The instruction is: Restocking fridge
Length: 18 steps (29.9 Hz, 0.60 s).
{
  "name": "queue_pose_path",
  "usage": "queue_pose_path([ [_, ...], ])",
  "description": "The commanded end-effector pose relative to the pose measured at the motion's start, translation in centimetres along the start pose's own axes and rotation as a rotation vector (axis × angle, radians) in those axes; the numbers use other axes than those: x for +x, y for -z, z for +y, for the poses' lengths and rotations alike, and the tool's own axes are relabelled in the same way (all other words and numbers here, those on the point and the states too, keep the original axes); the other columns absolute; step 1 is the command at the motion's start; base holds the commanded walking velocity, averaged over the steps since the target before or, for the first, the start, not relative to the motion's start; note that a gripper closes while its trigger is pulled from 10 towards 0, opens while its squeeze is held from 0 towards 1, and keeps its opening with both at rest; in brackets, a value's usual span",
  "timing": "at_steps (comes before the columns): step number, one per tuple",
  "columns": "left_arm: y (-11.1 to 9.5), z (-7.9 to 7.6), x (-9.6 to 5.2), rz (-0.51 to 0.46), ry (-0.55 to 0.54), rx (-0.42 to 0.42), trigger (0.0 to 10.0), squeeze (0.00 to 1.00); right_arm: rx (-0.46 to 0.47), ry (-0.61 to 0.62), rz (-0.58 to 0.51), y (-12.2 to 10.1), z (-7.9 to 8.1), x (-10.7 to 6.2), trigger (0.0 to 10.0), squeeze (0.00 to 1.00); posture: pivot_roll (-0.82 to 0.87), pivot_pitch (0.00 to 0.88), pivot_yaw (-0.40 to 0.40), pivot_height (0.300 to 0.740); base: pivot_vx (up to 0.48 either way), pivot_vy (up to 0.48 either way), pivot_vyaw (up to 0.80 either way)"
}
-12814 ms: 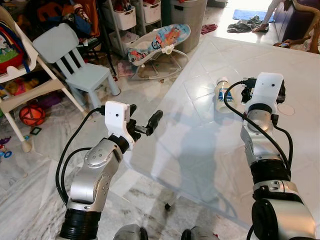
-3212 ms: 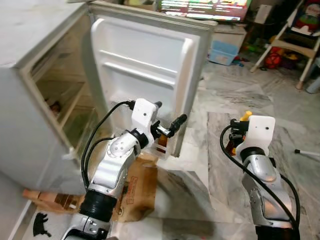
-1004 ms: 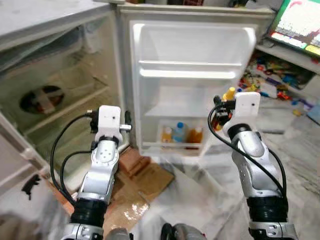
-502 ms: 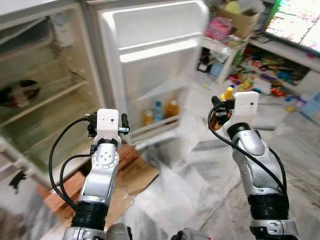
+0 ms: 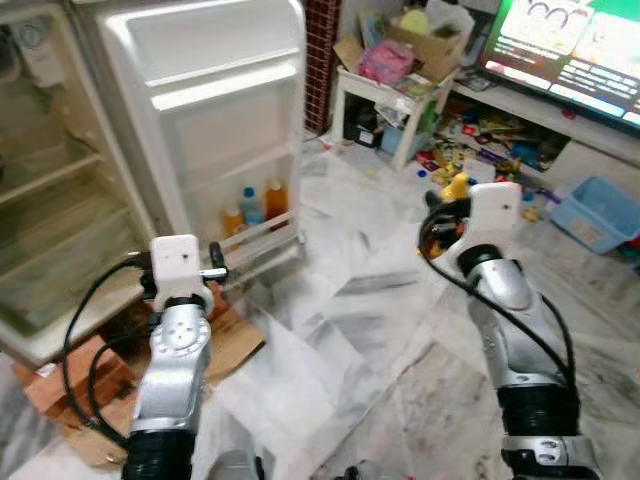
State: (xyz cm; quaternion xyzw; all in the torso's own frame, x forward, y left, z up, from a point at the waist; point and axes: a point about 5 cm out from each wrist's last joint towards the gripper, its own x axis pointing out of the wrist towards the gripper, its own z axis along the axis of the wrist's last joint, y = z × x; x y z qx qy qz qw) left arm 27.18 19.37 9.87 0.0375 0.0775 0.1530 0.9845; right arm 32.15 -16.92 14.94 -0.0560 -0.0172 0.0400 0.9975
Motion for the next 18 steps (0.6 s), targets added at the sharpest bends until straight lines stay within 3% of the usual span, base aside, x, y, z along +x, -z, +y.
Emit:
queue_pose_path([
  [1, -0.6, 0.1, -0.1, -0.029, 0.002, -0.014, 10.0, 0.0, -0.056, 0.003, -0.053, -1.1, 0.1, 0.5, 10.0, 0.0, 0.06, 0.0, -0.04, 0.74, 0.0, 0.0, 0.0],
  [2, -0.4, 0.8, -0.3, -0.044, -0.029, 0.007, 10.0, 0.0, 0.031, -0.026, -0.042, -1.0, 0.4, 0.6, 10.0, 0.0, 0.06, 0.0, -0.042, 0.74, 0.0, 0.0, 0.0],
  [3, -0.3, 1.2, -0.4, -0.059, -0.042, 0.026, 10.0, 0.0, 0.049, -0.032, -0.036, -1.0, 0.5, 0.6, 10.0, 0.0, 0.06, 0.0, -0.044, 0.74, 0.0, 0.0, 0.0],
  [5, -0.1, 1.9, -0.9, -0.065, -0.055, 0.02, 10.0, 0.0, 0.007, 0.006, -0.062, -1.2, 0.3, 0.8, 10.0, 0.0, 0.06, 0.0, -0.043, 0.74, 0.0, 0.0, 0.0],
  [8, -0.2, 2.4, -1.3, -0.074, -0.089, -0.002, 10.0, 0.0, 0.031, -0.032, -0.025, -0.7, 0.4, 0.5, 10.0, 0.0, 0.06, 0.0, -0.044, 0.74, 0.0, 0.0, 0.0],
  [10, -0.2, 2.5, -1.5, -0.068, -0.101, -0.003, 10.0, 0.0, 0.057, -0.04, -0.035, -0.7, 0.5, 0.3, 10.0, 0.0, 0.07, 0.0, -0.046, 0.74, 0.0, 0.0, 0.0],
  [11, -0.3, 2.7, -1.8, -0.07, -0.117, 0.069, 10.0, 0.0, 0.075, -0.06, -0.051, -0.9, 0.8, 0.2, 10.0, 0.0, 0.07, 0.0, -0.049, 0.74, 0.0, 0.0, 0.0],
  [18, 0.7, 2.1, -3.1, -0.044, -0.047, 0.022, 10.0, 0.0, 0.107, -0.06, -0.095, -1.9, 1.2, 0.7, 10.0, 0.0, 0.07, 0.003, -0.062, 0.74, 0.0, 0.0, 0.59],
])
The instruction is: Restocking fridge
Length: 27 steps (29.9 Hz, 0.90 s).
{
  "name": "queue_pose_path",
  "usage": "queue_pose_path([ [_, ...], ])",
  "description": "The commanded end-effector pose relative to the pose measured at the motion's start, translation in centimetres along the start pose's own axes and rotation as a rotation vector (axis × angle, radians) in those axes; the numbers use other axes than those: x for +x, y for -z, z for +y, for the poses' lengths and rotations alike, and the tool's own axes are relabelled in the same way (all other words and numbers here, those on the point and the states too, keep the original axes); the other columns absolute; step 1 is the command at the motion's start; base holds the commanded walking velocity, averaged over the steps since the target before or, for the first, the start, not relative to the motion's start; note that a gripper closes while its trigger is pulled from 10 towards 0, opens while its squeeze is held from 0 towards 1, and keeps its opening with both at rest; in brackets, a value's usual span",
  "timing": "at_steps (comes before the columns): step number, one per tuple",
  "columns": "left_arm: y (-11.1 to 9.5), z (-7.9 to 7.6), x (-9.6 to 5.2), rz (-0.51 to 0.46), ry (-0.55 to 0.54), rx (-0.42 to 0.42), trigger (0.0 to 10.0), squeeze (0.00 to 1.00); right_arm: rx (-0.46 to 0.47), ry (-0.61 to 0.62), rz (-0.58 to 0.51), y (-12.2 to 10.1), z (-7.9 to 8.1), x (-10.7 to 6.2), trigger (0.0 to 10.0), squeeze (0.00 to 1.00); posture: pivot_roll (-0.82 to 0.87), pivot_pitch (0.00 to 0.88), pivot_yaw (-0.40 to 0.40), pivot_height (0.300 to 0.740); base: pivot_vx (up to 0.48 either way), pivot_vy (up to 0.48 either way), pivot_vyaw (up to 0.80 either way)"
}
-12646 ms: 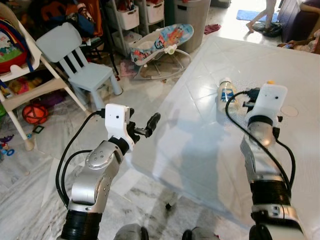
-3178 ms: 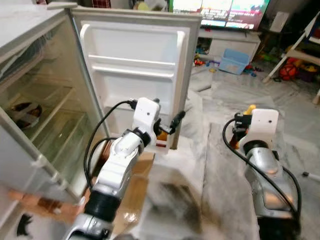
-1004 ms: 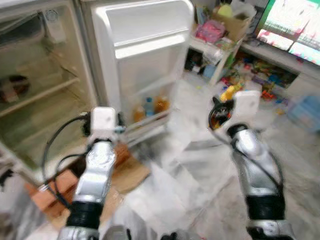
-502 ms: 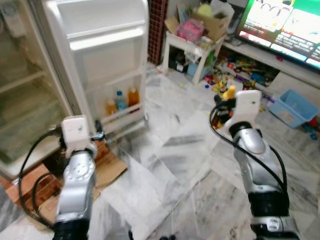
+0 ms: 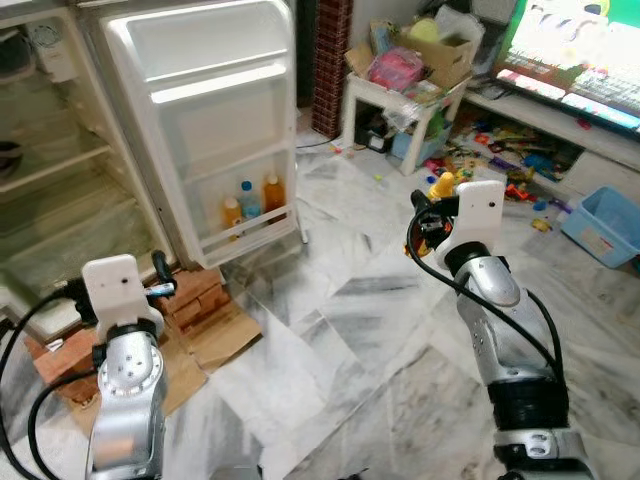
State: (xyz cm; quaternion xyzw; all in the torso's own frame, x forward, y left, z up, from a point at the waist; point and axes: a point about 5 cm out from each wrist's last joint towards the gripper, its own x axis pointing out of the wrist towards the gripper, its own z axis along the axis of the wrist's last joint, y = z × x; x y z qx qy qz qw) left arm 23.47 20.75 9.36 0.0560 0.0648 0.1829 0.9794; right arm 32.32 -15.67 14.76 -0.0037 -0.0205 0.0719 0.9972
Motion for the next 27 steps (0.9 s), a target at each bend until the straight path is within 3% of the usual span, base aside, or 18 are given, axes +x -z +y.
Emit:
queue_pose_path([
  [1, -0.5, -0.3, -0.2, -0.018, 0.018, -0.008, 10.0, 0.0, -0.003, -0.004, -0.082, -2.0, 0.1, 0.5, 10.0, 0.0, 0.07, 0.003, -0.062, 0.74, 0.0, 0.0, 0.75],
  [8, -0.7, -0.4, -0.1, -0.016, 0.031, 0.007, 10.0, 0.0, 0.021, -0.018, -0.099, -2.3, 0.6, 0.8, 10.0, 0.0, 0.06, 0.013, -0.051, 0.74, 0.073, 0.0, 0.75],
  [23, -0.9, -0.4, -0.1, -0.05, 0.07, 0.023, 10.0, 0.0, 0.07, -0.056, -0.09, -1.3, 1.8, 0.3, 10.0, 0.0, 0.08, 0.007, -0.055, 0.74, 0.374, 0.0, 0.69],
  [27, -1.3, -1.3, -0.5, -0.119, 0.167, 0.002, 10.0, 0.0, 0.066, -0.059, -0.109, -1.2, 1.9, 0.2, 10.0, 0.0, 0.09, 0.0, -0.072, 0.74, 0.48, 0.0, 0.0],
])
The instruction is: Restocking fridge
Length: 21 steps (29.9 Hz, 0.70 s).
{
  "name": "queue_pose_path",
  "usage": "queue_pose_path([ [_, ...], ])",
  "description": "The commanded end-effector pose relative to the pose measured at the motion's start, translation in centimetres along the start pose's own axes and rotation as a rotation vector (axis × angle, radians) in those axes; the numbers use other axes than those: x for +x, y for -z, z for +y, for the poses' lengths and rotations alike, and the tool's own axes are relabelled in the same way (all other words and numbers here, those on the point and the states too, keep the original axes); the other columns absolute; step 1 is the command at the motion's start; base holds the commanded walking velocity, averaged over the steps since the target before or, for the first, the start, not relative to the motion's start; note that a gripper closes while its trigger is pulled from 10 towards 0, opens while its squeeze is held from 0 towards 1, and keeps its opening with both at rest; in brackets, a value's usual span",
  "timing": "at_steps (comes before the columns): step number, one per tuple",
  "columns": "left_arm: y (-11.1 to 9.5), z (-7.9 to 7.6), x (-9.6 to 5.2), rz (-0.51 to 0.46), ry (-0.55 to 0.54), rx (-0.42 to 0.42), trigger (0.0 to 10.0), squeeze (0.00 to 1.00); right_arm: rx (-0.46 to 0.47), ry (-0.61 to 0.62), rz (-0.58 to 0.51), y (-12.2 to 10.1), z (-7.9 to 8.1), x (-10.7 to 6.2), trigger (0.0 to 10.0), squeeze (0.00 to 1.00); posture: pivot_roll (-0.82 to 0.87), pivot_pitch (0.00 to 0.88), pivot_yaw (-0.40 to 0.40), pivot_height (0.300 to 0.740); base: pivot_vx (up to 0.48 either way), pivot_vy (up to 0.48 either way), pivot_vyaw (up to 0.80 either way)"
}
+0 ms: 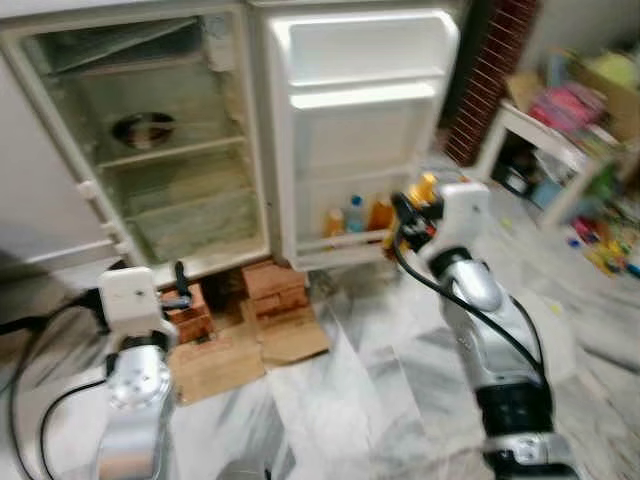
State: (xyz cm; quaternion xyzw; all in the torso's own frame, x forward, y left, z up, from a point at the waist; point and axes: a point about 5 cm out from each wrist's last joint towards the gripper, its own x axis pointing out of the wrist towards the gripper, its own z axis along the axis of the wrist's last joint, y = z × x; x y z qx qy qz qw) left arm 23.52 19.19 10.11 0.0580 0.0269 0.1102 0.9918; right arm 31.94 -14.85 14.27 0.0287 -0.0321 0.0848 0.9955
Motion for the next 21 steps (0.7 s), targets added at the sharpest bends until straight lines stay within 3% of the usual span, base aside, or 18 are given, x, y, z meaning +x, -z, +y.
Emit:
queue_pose_path([
  [1, -0.4, 0.0, 0.1, -0.045, 0.04, 0.004, 10.0, 0.0, -0.008, -0.033, -0.082, -1.5, 1.0, 0.5, 10.0, 0.0, 0.1, 0.0, -0.073, 0.74, 0.48, 0.0, 0.0],
  [7, 0.1, 0.2, -0.4, -0.05, 0.067, -0.018, 10.0, 0.0, -0.035, -0.004, -0.047, 0.4, 0.4, -0.3, 10.0, 0.0, 0.11, 0.0, -0.089, 0.74, 0.48, 0.0, 0.0],
  [9, 0.0, 0.5, -0.4, -0.07, 0.058, 0.016, 10.0, 0.0, -0.022, -0.001, -0.031, 1.1, 0.6, -0.5, 10.0, 0.0, 0.11, 0.0, -0.088, 0.74, 0.48, 0.0, 0.0],
  [21, -0.5, -0.2, 0.1, -0.073, 0.073, -0.005, 10.0, 0.0, -0.037, -0.016, -0.061, 0.5, 1.0, 0.2, 10.0, 0.0, 0.1, 0.002, -0.078, 0.74, 0.468, 0.0, 0.0],
])
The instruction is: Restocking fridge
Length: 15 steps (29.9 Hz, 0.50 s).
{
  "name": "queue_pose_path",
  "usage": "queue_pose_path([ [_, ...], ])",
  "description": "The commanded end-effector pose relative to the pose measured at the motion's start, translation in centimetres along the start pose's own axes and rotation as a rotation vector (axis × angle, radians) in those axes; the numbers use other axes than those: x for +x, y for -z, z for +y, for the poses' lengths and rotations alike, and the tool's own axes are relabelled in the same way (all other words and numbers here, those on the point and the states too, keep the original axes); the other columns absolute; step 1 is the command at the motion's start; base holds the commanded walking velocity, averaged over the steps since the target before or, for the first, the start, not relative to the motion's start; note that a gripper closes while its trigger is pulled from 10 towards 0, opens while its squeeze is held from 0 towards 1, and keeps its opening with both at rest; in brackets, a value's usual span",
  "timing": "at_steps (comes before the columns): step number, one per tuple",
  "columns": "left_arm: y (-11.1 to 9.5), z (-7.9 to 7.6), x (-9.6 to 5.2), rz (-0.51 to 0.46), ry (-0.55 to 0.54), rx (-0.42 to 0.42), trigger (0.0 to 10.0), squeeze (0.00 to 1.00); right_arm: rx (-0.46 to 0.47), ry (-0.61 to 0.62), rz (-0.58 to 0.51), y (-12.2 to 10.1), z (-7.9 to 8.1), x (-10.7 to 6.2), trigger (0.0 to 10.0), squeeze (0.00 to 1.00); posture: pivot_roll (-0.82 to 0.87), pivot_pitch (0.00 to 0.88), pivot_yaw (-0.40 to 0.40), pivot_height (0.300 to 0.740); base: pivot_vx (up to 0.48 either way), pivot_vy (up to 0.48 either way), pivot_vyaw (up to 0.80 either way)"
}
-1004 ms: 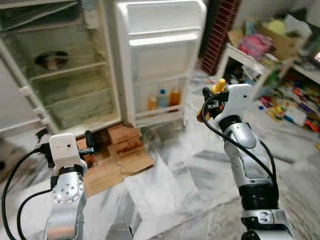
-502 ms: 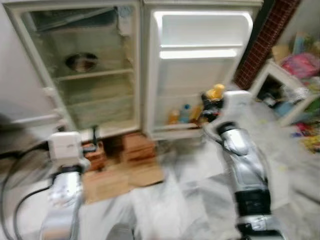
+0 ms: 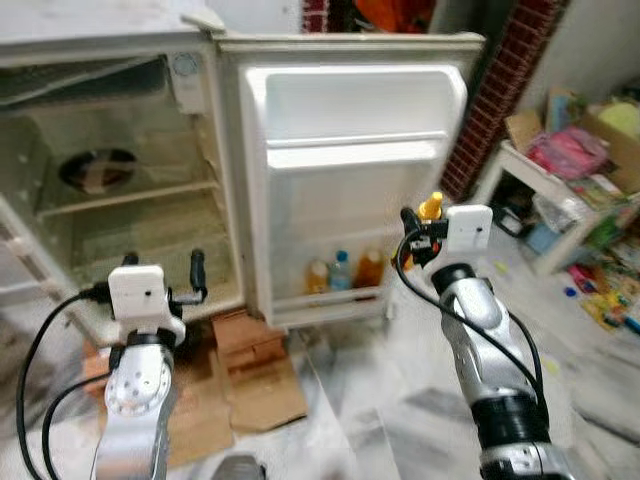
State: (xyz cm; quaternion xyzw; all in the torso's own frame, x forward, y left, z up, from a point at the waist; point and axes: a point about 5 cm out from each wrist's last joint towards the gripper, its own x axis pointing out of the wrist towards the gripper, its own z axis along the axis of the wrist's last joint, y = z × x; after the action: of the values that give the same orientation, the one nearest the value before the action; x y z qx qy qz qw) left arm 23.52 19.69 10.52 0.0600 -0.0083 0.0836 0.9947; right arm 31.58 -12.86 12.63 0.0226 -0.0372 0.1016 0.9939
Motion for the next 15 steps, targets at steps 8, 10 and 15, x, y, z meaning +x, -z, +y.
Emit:
queue_pose_path([
  [8, 0.05, -1.03, -0.13, 0.02, 0.008, -0.009, 10.0, 0.0, -0.033, 0.02, -0.059, -1.39, -1.14, 0.37, 10.0, 0.0, 0.1, 0.006, -0.077, 0.74, 0.383, -0.225, 0.0],
  [10, 0.09, -1.01, -0.18, 0.027, -0.011, -0.01, 10.0, 0.0, -0.028, 0.019, -0.059, -1.38, -1.18, 0.35, 10.0, 0.0, 0.1, 0.006, -0.077, 0.74, 0.186, -0.15, 0.0],
  [15, 0.06, -0.69, -0.17, 0.027, -0.048, -0.002, 10.0, 0.0, -0.02, 0.01, -0.057, -1.35, -1.01, 0.33, 10.0, 0.0, 0.1, 0.007, -0.078, 0.74, 0.0, 0.0, 0.0],
])
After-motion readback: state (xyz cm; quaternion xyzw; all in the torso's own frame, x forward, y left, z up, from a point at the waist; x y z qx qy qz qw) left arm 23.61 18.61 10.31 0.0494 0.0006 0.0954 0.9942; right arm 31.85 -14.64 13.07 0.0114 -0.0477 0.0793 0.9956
